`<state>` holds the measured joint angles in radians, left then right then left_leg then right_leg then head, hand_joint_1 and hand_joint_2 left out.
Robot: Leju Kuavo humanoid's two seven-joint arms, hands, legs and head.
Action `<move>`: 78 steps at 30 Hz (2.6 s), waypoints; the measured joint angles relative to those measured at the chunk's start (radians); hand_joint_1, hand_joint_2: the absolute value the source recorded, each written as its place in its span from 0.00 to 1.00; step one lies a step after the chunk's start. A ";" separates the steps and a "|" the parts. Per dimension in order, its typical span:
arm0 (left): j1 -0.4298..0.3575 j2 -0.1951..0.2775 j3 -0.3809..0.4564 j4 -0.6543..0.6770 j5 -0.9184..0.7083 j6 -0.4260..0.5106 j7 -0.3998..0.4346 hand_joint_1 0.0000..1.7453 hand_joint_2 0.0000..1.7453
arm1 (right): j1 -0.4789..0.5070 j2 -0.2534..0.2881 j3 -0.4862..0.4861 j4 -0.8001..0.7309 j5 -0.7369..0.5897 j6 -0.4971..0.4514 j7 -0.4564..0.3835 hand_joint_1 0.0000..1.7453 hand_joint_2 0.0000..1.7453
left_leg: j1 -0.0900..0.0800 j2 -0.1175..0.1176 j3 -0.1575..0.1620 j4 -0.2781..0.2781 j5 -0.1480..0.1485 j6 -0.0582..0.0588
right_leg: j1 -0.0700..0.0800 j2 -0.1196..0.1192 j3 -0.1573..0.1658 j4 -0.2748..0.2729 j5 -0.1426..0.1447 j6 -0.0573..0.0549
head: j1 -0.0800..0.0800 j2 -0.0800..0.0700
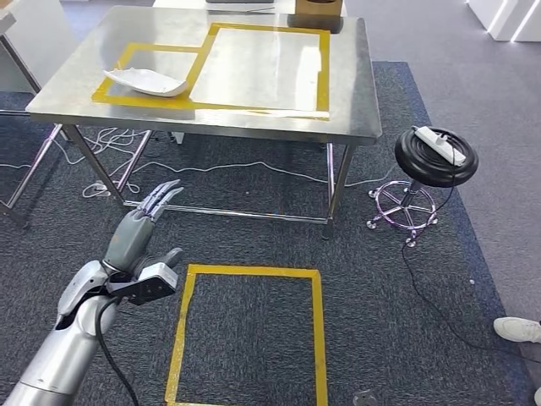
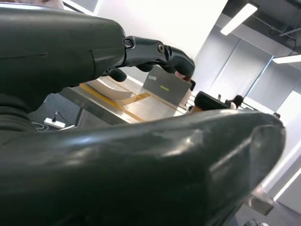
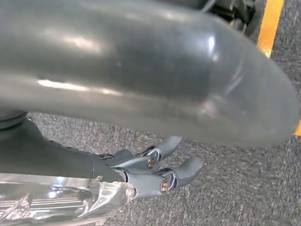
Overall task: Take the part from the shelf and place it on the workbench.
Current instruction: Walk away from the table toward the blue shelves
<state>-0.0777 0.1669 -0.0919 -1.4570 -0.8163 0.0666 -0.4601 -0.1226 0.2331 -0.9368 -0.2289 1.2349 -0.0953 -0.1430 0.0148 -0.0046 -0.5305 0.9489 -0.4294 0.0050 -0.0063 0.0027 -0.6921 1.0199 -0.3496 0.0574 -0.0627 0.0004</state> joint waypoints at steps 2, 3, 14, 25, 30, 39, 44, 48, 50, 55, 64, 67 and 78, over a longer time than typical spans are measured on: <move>-0.003 -0.003 0.000 0.001 -0.001 0.000 0.001 0.00 0.00 | 0.000 0.000 0.000 0.000 0.001 0.000 0.000 0.00 0.00 | 0.005 -0.005 -0.007 -0.003 0.007 -0.002 | -0.005 0.001 -0.048 0.138 -0.085 0.005 | 0.002 0.000; -0.003 -0.004 0.000 0.002 -0.001 0.000 0.001 0.00 0.00 | 0.001 0.000 0.000 0.000 0.002 0.000 0.000 0.00 0.00 | 0.007 -0.008 -0.011 -0.002 0.009 -0.006 | -0.008 0.001 -0.069 0.205 -0.118 0.008 | 0.002 0.000; -0.011 -0.009 -0.004 0.020 -0.038 0.006 0.020 0.00 0.25 | -0.002 0.006 0.000 0.002 0.003 0.001 0.000 0.00 0.00 | 0.037 -0.058 -0.055 0.036 0.009 -0.082 | -0.031 0.033 0.094 0.020 -0.088 -0.019 | -0.001 0.000; -0.051 -0.030 -0.022 0.241 -0.179 0.098 0.105 0.00 1.00 | -0.009 0.006 0.003 0.002 0.013 0.007 0.010 0.00 0.00 | -0.006 0.069 -0.037 0.075 -0.029 -0.034 | 0.006 -0.083 0.068 0.020 -0.068 -0.034 | -0.013 0.000; -0.067 -0.042 -0.024 0.351 -0.223 0.124 0.128 0.00 1.00 | -0.014 0.006 0.005 0.002 0.015 0.008 0.012 0.00 0.00 | -0.008 0.031 -0.042 0.053 -0.014 -0.012 | 0.002 -0.079 0.057 0.050 -0.092 -0.008 | -0.009 0.000; -0.099 -0.067 -0.023 0.481 -0.272 0.138 0.193 0.00 1.00 | -0.013 0.006 0.006 0.002 0.022 0.010 0.017 0.00 0.00 | -0.010 -0.080 -0.054 0.054 0.001 -0.005 | 0.001 0.046 0.070 0.075 -0.100 -0.020 | -0.002 0.000; -0.146 -0.078 0.016 0.750 -0.325 0.186 0.303 0.00 1.00 | -0.021 0.007 0.013 0.002 0.029 0.012 0.029 0.00 0.00 | -0.004 -0.102 -0.067 0.047 0.010 -0.037 | 0.000 0.052 0.107 0.001 -0.086 -0.040 | -0.003 0.000; -0.157 -0.088 0.065 0.930 -0.326 0.210 0.343 0.00 1.00 | -0.017 0.008 0.015 0.002 0.029 0.013 0.030 0.00 0.00 | -0.006 -0.017 -0.158 0.220 -0.087 -0.054 | -0.003 0.006 0.112 -0.014 -0.080 -0.053 | -0.017 0.000; -0.153 -0.092 0.087 0.988 -0.323 0.200 0.366 0.00 1.00 | -0.014 0.008 0.015 0.002 0.029 0.012 0.031 0.00 0.00 | -0.003 -0.010 -0.204 0.307 -0.108 -0.059 | -0.003 -0.021 0.112 -0.014 -0.083 -0.054 | -0.018 0.000; -0.146 -0.098 0.160 1.073 -0.277 0.111 0.400 0.00 1.00 | -0.016 0.008 0.017 0.001 0.030 0.014 0.034 0.00 0.00 | -0.002 0.057 -0.081 0.072 0.013 -0.057 | 0.003 -0.077 0.118 -0.005 -0.097 -0.035 | -0.019 0.000; -0.096 -0.114 0.294 1.150 -0.230 0.015 0.429 0.00 1.00 | -0.012 0.008 0.030 0.001 0.025 0.014 0.036 0.00 0.00 | -0.006 -0.012 -0.071 0.042 0.019 -0.001 | 0.001 -0.013 0.019 0.243 -0.243 -0.007 | -0.005 0.000; -0.062 -0.124 0.348 1.167 -0.195 0.015 0.419 0.00 1.00 | -0.005 0.007 0.030 0.001 0.014 0.009 0.030 0.00 0.00 | -0.008 -0.049 -0.070 0.042 0.019 -0.001 | 0.002 -0.001 0.014 0.243 -0.209 -0.014 | -0.005 0.000; 0.000 -0.165 0.521 1.196 -0.108 -0.009 0.361 0.00 1.00 | 0.005 0.007 0.028 0.001 -0.012 -0.004 0.010 0.00 0.00 | -0.006 -0.029 -0.153 0.189 -0.064 -0.050 | 0.000 0.006 0.136 -0.013 -0.103 -0.054 | -0.016 0.000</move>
<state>-0.0779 0.0024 0.4292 -0.2607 -0.9239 0.0580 -0.0989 -0.1174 0.2398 -0.9090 -0.2277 1.2230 -0.0989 -0.1333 0.0092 -0.0338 -0.6833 1.1379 -0.4935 -0.0447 -0.0063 0.0086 -0.5563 1.0065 -0.4529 0.0030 -0.0791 0.0004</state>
